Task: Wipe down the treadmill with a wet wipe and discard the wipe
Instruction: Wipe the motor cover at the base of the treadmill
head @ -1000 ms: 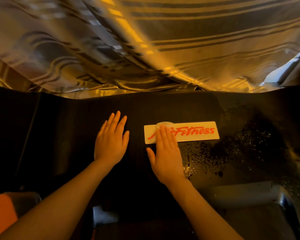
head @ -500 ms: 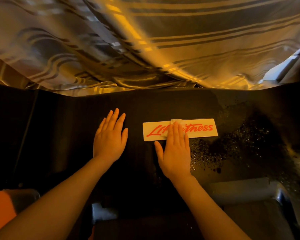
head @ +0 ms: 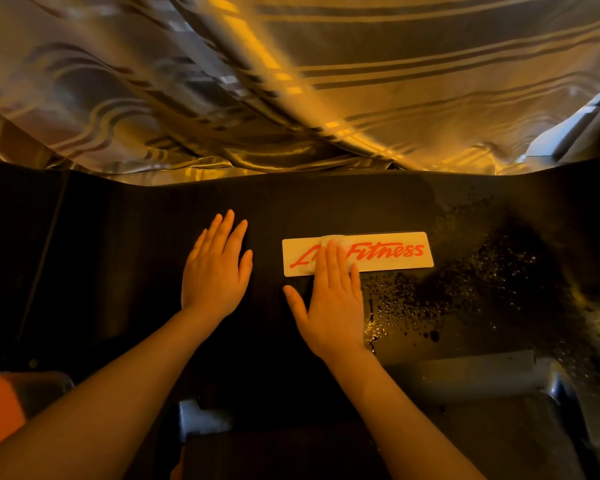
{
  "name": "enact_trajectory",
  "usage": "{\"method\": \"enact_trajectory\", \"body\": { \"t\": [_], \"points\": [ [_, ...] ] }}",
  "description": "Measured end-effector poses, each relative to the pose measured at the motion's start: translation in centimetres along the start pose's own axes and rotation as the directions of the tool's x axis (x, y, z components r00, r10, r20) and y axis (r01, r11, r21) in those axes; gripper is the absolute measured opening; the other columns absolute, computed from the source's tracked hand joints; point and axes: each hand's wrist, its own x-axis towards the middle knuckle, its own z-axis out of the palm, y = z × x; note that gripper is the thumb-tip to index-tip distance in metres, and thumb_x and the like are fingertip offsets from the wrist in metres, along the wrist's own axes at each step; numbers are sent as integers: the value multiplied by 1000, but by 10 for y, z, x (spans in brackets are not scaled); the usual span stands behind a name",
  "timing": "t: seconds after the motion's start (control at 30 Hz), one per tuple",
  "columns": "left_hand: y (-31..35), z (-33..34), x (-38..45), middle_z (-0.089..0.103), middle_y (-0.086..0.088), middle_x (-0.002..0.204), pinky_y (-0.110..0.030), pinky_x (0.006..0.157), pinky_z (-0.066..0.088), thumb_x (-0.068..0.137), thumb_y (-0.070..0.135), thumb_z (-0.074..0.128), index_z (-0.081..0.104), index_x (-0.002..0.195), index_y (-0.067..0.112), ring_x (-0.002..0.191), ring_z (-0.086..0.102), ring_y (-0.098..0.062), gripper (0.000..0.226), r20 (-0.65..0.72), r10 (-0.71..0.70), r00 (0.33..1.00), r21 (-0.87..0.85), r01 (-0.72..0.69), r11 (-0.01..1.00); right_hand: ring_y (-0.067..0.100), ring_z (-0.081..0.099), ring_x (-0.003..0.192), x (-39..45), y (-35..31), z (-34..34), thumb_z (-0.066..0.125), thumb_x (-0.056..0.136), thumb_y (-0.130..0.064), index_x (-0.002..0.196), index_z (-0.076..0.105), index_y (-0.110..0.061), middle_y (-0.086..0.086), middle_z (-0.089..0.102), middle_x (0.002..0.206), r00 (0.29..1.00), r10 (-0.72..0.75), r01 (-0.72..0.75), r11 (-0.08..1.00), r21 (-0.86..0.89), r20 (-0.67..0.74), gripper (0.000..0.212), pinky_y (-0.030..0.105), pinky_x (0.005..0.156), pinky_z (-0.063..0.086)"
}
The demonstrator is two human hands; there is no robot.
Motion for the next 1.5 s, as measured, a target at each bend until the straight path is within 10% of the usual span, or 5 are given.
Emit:
{"method": "enact_trajectory", "body": {
  "t": [0.2, 0.53, 0.83, 1.17, 1.5],
  "points": [
    [-1, 0, -1, 17, -5, 162, -36, 119, 10, 102, 35, 36, 29, 152, 18, 150, 9, -19, 54, -3, 10, 1000, -3, -10, 1000, 22, -11, 151, 8, -21, 8, 7, 92, -72, 157, 1, -13, 5, -5, 164, 989, -147, 148, 989, -3, 29, 88, 42, 122, -4],
    [0, 1, 1, 16, -4, 163, -36, 118, 9, 102, 34, 39, 28, 153, 20, 150, 8, -19, 54, 4, -12, 1000, -2, 12, 1000, 20, -9, 151, 2, 57, -16, 4, 88, -74, 157, 0, -13, 6, -1, 165, 980, 183, -184, 983, -8, -83, 92, 40, 121, -7],
    [1, 0, 2, 14, -3, 163, -38, 120, 12, 102, 34, 39, 26, 153, 20, 150, 7, -18, 55, 23, -28, 999, 5, 28, 1000, 20, -14, 150, 13, 14, -2, 5, 89, -75, 157, -5, -16, 0, -13, 162, 999, -40, 40, 999, -35, 6, 90, 39, 119, -11],
    [1, 0, 1, 18, -5, 162, -40, 120, 14, 101, 34, 40, 30, 152, 18, 150, 9, -20, 54, 11, -15, 1000, -5, 15, 1000, 23, -6, 152, 23, 79, -32, 3, 89, -76, 157, 3, -8, 10, -1, 165, 943, 321, -325, 945, -33, -87, 96, 39, 121, -8],
    [2, -1, 1, 18, -5, 162, -39, 119, 13, 101, 31, 43, 31, 152, 18, 150, 10, -20, 54, 13, -21, 1000, -14, 21, 1000, 20, -18, 150, 7, 25, -8, 0, 87, -77, 155, -10, -15, 3, -12, 164, 1000, 10, -9, 997, -72, 10, 93, 40, 118, -14]
  ]
}}
